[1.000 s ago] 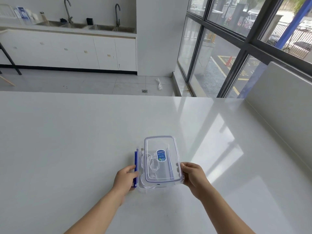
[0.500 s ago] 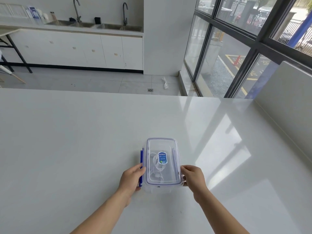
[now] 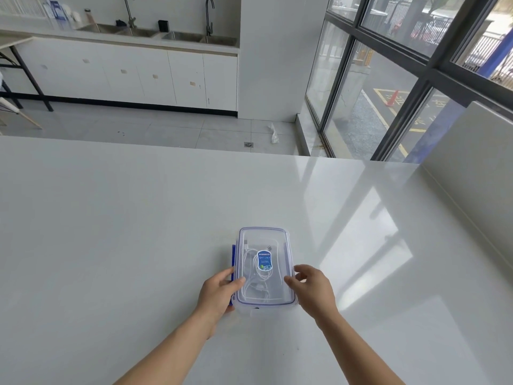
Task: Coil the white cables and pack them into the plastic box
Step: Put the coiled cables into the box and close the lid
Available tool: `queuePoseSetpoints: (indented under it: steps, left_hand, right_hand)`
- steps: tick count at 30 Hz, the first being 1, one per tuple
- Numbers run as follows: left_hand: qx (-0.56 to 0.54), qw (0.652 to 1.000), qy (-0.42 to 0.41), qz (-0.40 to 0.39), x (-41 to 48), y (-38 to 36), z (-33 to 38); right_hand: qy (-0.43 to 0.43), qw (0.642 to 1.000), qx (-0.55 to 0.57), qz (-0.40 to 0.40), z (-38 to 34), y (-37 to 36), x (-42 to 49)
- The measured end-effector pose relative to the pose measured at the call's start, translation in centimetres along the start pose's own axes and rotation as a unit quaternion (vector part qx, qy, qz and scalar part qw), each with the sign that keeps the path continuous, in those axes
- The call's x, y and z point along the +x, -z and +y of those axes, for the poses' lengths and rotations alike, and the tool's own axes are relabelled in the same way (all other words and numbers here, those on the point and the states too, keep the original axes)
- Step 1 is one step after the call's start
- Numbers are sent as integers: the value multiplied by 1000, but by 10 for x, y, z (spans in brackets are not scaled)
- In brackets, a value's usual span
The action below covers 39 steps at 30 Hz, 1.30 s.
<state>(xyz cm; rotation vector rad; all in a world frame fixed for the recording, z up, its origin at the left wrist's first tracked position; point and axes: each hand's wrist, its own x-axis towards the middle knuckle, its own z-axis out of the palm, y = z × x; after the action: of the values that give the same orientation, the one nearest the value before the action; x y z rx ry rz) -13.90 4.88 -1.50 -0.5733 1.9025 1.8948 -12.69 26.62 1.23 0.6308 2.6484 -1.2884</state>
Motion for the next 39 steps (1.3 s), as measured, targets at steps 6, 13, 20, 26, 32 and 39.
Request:
queuePoseSetpoints:
  steps: [6, 13, 20, 26, 32, 39]
  left_hand:
    - [-2, 999, 39, 20, 10, 2, 3]
    - [55, 997, 45, 28, 17, 1, 8]
    - [48, 997, 57, 22, 8, 0, 14]
    - [42, 997, 63, 21, 16, 6, 12]
    - [94, 994, 37, 50, 17, 5, 17]
    - [312, 936, -93, 133, 8, -7, 21]
  right_hand:
    - [-64, 993, 85, -44, 2, 4, 11]
    - [17, 994, -105, -18, -5, 3, 13]
    - [-44, 996, -30, -76, 11, 16, 15]
    - [-53, 996, 50, -40, 21, 1, 1]
    - [-83, 991, 96, -37, 20, -4, 0]
    - [-106, 977, 170, -73, 22, -5, 9]
